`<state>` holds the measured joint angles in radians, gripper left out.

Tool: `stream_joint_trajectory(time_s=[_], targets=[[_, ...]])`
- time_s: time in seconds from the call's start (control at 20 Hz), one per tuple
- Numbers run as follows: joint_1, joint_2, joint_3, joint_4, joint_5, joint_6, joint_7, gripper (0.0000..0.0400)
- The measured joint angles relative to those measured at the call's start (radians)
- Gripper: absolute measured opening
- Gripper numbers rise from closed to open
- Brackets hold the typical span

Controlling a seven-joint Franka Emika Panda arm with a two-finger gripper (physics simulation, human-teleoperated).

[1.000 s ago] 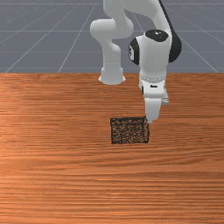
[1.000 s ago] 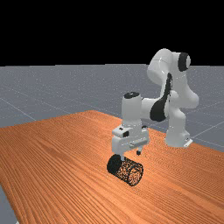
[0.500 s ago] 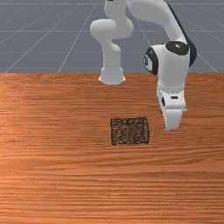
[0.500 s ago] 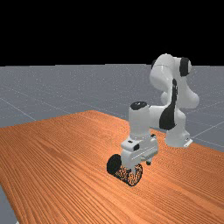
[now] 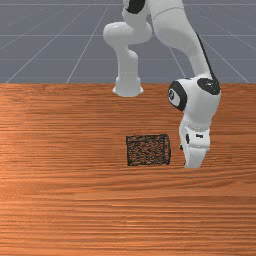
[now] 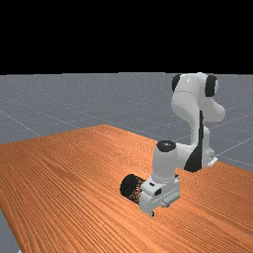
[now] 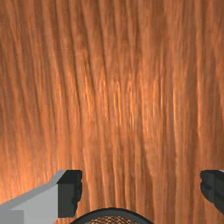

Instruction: Rotate the holder till the hole upward

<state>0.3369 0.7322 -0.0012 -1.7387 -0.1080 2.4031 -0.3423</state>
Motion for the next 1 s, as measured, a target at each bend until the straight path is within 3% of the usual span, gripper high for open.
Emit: stream_joint_trajectory(time_s=[0.35,0.4,0.45,0.5,0.6,0.7,0.75,0.8,0.9,0.95,1.0], targets=[[0.182,0.088,-0.136,0.078,-0.164,-0.138,0.197,0.04],[0.292,0.212,-0.238,0.272,-0.273,-0.413,0.286,0.04],[0.312,0.232,-0.253,0.302,-0.291,-0.464,0.296,0.04],[0.309,0.17,-0.234,0.191,-0.278,-0.374,0.317,0.04],[0.337,0.16,-0.244,0.164,-0.295,-0.392,0.345,0.04],[0.338,0.123,-0.235,0.097,-0.295,-0.336,0.354,0.04],[0.35,0.143,-0.249,0.124,-0.309,-0.375,0.36,0.0243],[0.361,0.163,-0.263,0.151,-0.323,-0.414,0.364,0.0148],[0.372,0.177,-0.281,0.16,-0.345,-0.442,0.37,0.0055],[0.361,0.142,-0.272,0.1,-0.338,-0.38,0.371,0.0033],[0.364,0.144,-0.282,0.095,-0.349,-0.385,0.374,0.002]])
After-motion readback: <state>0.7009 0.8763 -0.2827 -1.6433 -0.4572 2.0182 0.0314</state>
